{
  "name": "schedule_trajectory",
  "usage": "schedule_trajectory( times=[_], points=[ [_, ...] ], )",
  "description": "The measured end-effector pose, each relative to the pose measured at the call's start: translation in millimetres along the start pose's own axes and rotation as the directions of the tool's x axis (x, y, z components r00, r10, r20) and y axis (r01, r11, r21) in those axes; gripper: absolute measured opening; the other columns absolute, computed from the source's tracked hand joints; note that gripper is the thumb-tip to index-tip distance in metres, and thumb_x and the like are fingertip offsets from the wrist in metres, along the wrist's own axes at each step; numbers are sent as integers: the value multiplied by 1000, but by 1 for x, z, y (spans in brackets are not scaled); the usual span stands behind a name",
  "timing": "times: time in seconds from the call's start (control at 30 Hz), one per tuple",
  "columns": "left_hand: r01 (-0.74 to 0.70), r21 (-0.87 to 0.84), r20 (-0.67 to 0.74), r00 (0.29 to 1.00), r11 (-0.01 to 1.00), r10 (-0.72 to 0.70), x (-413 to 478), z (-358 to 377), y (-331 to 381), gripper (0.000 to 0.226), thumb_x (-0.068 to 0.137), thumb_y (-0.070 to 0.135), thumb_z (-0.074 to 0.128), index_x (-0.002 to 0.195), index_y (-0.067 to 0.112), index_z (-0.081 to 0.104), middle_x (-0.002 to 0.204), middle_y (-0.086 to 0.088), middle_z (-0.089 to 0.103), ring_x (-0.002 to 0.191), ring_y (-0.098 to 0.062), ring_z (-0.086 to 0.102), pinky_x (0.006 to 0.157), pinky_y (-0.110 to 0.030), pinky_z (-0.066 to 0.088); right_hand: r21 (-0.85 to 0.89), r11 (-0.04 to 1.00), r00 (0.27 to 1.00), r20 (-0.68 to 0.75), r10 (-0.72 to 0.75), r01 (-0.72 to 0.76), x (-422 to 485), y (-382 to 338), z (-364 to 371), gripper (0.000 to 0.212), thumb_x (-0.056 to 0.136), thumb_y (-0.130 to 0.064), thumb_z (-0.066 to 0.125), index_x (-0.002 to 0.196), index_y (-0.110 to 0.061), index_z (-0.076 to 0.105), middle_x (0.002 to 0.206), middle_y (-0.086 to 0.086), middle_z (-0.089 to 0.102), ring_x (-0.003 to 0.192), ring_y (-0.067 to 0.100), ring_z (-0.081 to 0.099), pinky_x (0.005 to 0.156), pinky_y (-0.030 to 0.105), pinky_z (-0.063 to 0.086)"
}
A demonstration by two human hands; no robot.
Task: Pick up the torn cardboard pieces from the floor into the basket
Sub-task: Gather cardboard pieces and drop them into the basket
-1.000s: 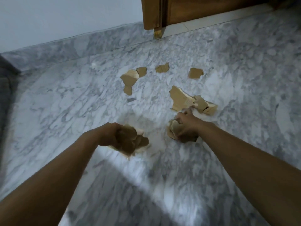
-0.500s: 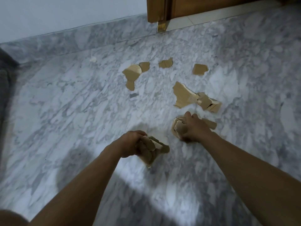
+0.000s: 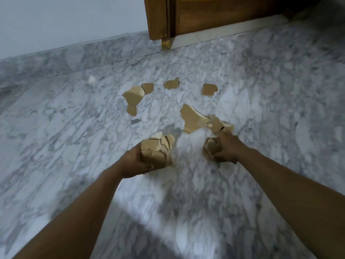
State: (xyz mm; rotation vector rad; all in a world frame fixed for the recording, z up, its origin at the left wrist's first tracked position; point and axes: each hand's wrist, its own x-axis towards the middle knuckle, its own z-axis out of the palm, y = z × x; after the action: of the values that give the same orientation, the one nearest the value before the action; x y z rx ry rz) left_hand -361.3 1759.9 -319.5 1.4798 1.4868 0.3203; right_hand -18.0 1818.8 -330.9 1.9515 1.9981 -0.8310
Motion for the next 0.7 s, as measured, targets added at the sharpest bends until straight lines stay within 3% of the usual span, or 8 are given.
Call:
schedule_trajectory(
  times=[0.07,0.13,0.27,0.4,0.5,0.57,0.63,0.7],
  points=[
    [15,-107,7,1000,994,-14,9,-2,17,49,75,-8,73,111,23,60,87,6,68,76,-7,68,57,-20,52,-92,996,999,50,-12,17,-3,10,9,88,76,-46,80,140,-10,33,143,16,32,120,40,43,89,39,41],
    [35,-111,20,999,993,-33,20,-6,30,39,69,2,79,104,16,67,81,-1,70,73,-17,68,60,-27,53,-97,994,999,24,-46,48,-5,14,21,80,78,-44,78,136,-10,34,140,14,35,118,40,44,89,41,42],
    [52,-80,15,999,995,-51,38,-4,61,26,70,7,77,96,6,73,82,-19,72,70,-26,68,64,-40,57,-21,998,998,-1,-56,56,-3,17,24,59,79,-40,73,119,-16,38,116,13,56,96,32,56,69,35,40],
    [89,-33,-34,995,996,-90,59,1,99,35,65,18,75,99,12,72,87,-13,74,77,-26,70,72,-39,59,72,997,1000,-13,-16,17,-6,18,24,43,83,-46,64,106,-22,38,106,11,59,88,31,54,68,35,40],
    [103,76,-68,993,992,-98,77,1,125,41,58,28,77,96,16,71,91,-6,73,87,-25,69,81,-39,58,3,999,998,-34,-49,49,-16,19,23,50,86,-36,63,126,-16,39,123,13,51,112,36,54,80,40,47],
    [98,271,-39,995,958,-91,86,2,143,32,65,24,79,94,18,68,92,-4,71,87,-22,66,75,-30,52,-116,979,984,-41,-172,166,-22,21,22,59,87,-24,66,138,-16,38,134,11,41,123,36,45,89,43,47],
    [89,442,20,994,893,-109,94,2,153,32,69,21,75,100,18,67,92,-5,70,85,-21,65,72,-28,49,-177,944,959,-11,-285,278,-24,20,18,58,86,-22,69,137,-19,42,131,8,42,121,35,48,90,44,48],
    [78,548,74,987,833,-141,105,2,156,37,72,21,74,108,19,67,98,-4,69,90,-20,63,76,-30,48,-93,968,972,19,-233,234,-18,22,13,61,79,-27,77,129,-19,43,124,3,50,110,30,59,83,39,50]
  ],
)
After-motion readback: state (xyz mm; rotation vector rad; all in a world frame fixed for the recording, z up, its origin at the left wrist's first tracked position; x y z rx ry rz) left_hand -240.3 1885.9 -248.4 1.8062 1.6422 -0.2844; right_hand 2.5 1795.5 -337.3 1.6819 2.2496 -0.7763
